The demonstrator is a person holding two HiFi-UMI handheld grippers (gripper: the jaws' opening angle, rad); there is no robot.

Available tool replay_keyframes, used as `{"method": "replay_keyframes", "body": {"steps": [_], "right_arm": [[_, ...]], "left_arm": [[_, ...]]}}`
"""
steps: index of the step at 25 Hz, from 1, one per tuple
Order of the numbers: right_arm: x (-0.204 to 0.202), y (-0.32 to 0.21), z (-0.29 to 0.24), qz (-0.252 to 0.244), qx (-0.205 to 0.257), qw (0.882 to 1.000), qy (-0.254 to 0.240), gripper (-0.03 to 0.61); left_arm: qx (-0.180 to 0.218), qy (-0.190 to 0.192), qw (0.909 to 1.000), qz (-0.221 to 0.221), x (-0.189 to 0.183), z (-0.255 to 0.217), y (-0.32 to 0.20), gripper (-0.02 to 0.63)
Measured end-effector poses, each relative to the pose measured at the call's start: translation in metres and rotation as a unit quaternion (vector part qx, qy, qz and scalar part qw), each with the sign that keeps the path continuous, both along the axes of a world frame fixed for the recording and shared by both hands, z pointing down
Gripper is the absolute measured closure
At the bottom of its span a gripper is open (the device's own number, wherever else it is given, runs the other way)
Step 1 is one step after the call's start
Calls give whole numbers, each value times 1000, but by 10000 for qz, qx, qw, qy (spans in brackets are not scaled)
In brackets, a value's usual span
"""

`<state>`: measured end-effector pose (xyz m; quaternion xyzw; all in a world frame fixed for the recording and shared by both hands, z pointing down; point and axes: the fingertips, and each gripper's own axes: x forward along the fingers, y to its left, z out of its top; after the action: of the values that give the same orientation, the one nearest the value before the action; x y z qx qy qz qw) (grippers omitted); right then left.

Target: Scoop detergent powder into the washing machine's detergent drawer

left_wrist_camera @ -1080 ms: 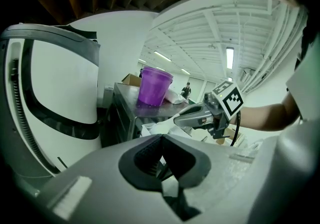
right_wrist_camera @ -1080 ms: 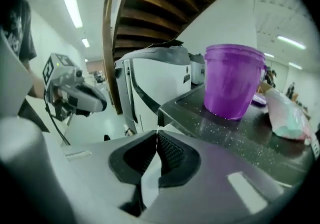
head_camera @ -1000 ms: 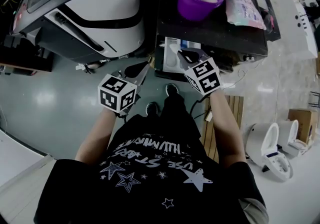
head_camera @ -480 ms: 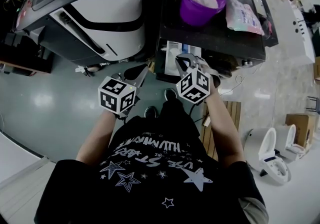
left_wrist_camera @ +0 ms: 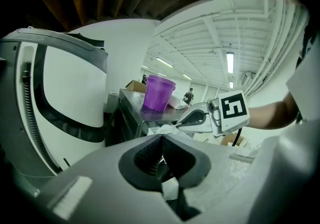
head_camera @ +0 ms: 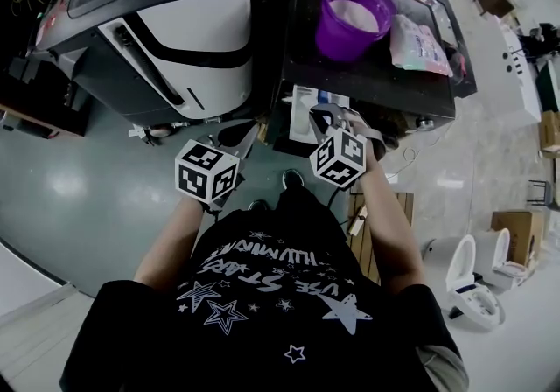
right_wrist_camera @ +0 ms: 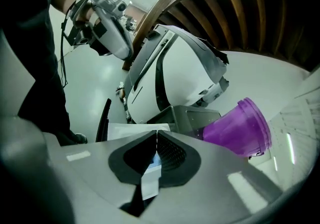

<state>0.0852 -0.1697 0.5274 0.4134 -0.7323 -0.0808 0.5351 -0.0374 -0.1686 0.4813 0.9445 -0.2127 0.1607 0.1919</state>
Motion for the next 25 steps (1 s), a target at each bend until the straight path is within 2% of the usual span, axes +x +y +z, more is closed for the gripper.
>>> {"method": "replay_keyframes", "body": {"steps": [3, 5, 8, 10, 13, 15, 18, 21, 23, 25], "right_arm": [[3, 0, -10, 439, 48, 9974, -572, 546], [5, 1, -17, 730, 78, 9916, -1061, 546], [10, 0, -26, 1245, 132, 9719, -1993, 546], [18, 2, -29, 1667, 152, 9468, -2749, 546], [30, 2, -38, 2222, 189, 8920, -3932, 546], [34, 5, -46, 2406, 225, 8553, -4583, 546], [36, 15, -57, 2519, 250, 8125, -5252, 546], [38, 32, -67, 2545, 246, 7819, -5685, 546], [41, 45, -74, 2509, 239, 7727, -5826, 546], [45, 60, -81, 2443, 242, 7710, -5876, 546]], "left_arm": [[-32, 48, 10000, 1, -5, 0, 1, 614], [-53, 85, 9999, -29, -8, 1, 0, 614], [-66, 119, 9999, -100, -9, 5, -3, 614], [-90, 139, 9998, -139, -8, 7, -2, 614], [-90, 120, 9998, -137, -6, 8, 2, 614], [-76, 83, 9999, -127, -5, 8, 5, 614], [-53, 55, 9998, -165, 0, 6, 10, 614], [-33, 52, 9997, -237, 6, 1, 20, 614], [-19, 45, 9996, -280, 12, -3, 30, 614], [-8, 44, 9996, -292, 20, -7, 43, 614]]}}
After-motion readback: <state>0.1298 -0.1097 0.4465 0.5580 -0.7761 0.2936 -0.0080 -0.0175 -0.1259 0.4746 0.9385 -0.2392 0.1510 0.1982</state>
